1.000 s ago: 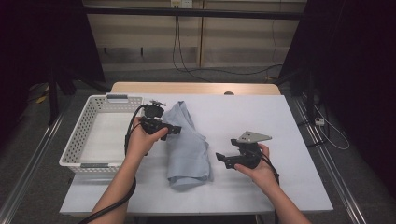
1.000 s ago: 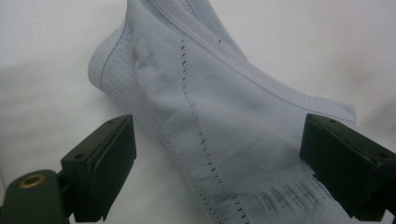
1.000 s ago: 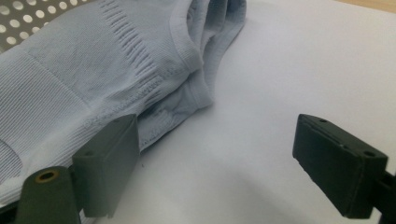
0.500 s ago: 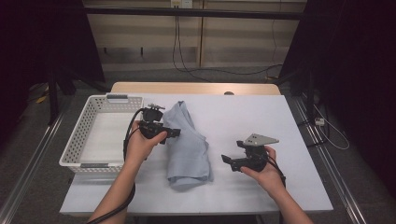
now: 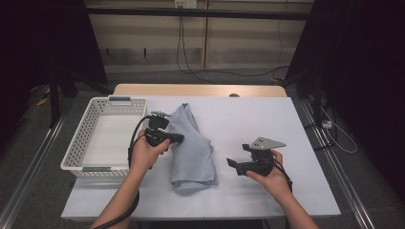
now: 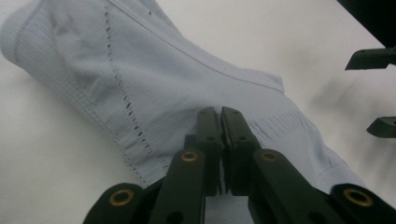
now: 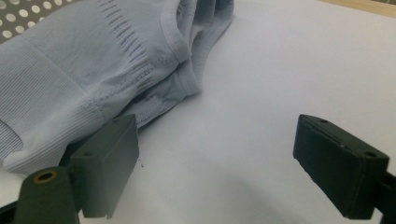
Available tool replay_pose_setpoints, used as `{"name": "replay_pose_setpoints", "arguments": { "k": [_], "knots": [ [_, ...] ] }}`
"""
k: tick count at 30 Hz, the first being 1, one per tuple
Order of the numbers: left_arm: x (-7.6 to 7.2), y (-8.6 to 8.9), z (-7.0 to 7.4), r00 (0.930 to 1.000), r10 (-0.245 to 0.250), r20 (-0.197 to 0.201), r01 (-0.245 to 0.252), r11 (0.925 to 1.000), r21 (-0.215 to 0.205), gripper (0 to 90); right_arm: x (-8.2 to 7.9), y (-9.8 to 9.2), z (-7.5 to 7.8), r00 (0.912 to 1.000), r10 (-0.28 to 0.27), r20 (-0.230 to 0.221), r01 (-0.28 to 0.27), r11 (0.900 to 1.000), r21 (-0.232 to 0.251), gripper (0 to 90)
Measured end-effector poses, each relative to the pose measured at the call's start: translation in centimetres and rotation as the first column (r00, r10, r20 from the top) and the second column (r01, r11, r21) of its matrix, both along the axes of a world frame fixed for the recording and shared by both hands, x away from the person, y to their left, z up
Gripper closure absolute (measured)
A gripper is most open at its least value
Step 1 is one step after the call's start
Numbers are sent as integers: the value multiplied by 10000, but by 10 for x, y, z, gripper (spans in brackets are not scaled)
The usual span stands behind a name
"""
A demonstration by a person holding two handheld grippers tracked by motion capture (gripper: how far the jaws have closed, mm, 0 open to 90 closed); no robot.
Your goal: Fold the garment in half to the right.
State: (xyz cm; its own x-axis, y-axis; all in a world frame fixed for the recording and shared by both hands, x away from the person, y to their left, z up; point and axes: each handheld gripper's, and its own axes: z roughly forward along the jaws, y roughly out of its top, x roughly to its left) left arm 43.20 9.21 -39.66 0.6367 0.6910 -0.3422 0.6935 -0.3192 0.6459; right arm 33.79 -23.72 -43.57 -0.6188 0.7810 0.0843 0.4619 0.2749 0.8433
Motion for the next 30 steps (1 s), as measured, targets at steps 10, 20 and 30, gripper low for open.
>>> {"name": "replay_pose_setpoints", "arguments": {
  "k": [10,20,30],
  "knots": [
    [6,-11,-24,9998,167,-72,-163,9989,445,900,0,-3,-2,9999,-75,-89,75,10000,30,143],
    [0,5,-1,9966,780,258,-783,9968,130,502,-1,-5,-4,9999,-50,-101,50,10000,22,140],
    [-13,5,1,9981,566,243,-566,9984,10,173,-1,-7,-1,9999,-100,-44,100,9999,140,134]
  ]
}}
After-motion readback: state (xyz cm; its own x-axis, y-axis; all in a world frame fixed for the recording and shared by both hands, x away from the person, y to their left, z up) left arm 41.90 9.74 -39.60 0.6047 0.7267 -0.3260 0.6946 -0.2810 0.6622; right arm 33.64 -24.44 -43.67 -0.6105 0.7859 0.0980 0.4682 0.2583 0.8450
